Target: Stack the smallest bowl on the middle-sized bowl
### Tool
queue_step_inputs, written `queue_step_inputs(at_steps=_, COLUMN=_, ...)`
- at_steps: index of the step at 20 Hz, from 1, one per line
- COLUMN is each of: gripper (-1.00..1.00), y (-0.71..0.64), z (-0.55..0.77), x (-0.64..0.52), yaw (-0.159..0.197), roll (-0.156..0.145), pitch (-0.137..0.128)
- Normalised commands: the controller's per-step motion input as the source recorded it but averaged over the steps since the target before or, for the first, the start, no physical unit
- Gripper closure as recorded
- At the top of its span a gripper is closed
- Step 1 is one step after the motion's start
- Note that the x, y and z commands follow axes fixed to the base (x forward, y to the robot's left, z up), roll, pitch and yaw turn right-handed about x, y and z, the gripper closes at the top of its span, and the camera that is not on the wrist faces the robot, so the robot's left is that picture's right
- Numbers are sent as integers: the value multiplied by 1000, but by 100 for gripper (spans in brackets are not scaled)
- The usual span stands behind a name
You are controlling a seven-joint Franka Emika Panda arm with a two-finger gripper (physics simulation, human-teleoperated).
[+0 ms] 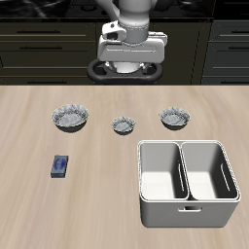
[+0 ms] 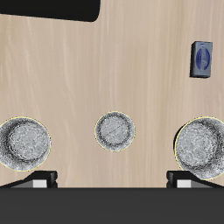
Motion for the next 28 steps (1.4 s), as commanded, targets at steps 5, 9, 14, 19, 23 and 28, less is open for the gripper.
queue_step_inputs(at_steps=5, gripper=-100, y=17, z=-324, x=73, yaw=10, roll=-2, pitch=20)
queue_step_inputs(at_steps=9, gripper=-100, y=81, z=-310, x=46, yaw=10, roll=7, pitch=8)
queue_step_inputs(at_steps=14, gripper=-100, y=99, z=-196, x=26, yaw=9, roll=15, pitch=-15)
queue_step_inputs(at_steps=19, gripper=-100, y=29, z=-158, x=-14, yaw=-3, roll=-2, pitch=-2)
queue_step_inputs(at_steps=23, gripper=-100, y=-27, z=-222, x=1, yaw=26, roll=-20, pitch=9)
queue_step_inputs(at_steps=28, gripper=-100, y=-32, z=-145, x=-18, yaw=13, roll=-13, pitch=2)
